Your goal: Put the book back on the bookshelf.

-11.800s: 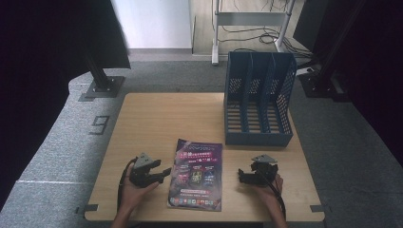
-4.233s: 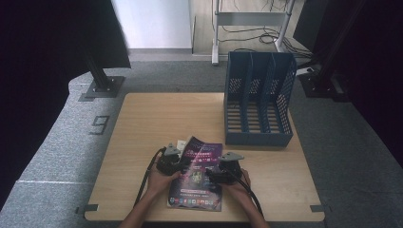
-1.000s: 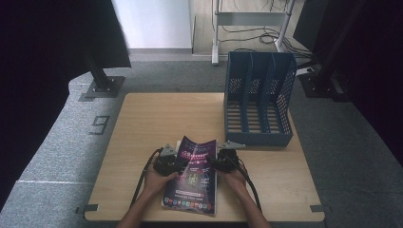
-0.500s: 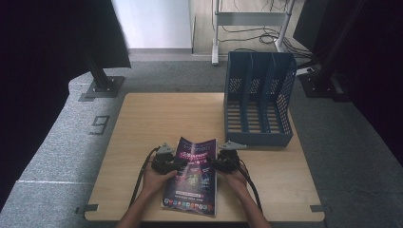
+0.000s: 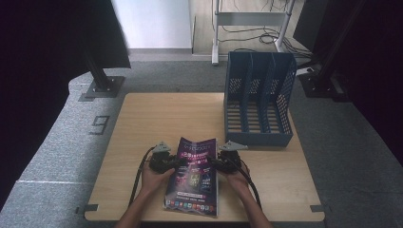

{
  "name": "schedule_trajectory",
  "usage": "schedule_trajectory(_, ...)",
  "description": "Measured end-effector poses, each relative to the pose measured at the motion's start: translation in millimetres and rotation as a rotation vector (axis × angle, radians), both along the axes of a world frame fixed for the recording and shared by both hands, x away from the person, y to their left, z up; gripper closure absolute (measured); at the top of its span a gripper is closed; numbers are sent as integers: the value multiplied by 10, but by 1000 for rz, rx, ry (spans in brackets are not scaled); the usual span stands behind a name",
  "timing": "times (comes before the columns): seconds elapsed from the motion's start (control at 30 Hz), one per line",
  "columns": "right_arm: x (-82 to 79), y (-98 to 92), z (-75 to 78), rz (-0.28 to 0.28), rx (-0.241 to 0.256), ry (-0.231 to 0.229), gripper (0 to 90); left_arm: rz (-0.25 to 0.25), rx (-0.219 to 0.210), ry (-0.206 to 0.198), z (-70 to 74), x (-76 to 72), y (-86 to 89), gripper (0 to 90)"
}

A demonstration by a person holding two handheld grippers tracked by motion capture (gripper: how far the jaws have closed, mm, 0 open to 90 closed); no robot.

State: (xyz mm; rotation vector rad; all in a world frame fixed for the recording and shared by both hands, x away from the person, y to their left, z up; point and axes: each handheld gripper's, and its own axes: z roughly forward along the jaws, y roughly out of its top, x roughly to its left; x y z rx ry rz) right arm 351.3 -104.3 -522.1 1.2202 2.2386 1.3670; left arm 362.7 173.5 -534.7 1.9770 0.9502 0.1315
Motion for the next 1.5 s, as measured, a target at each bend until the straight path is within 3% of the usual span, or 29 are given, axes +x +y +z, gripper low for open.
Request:
schedule_trajectory(0.2,-28,-5,54,9,-7,-17,680,-19,-23,-1,28,-12,-1,814)
schedule_trajectory(0.63,-71,-55,168,28,13,-36,695,-31,-71,-47,147,-63,11,836)
schedule_trajectory(0.93,-119,-95,271,23,5,-79,701,-40,-104,-83,290,-109,3,844)
schedule_trajectory(1.5,-167,-101,364,22,13,-124,710,-43,-115,-112,406,-142,7,847)
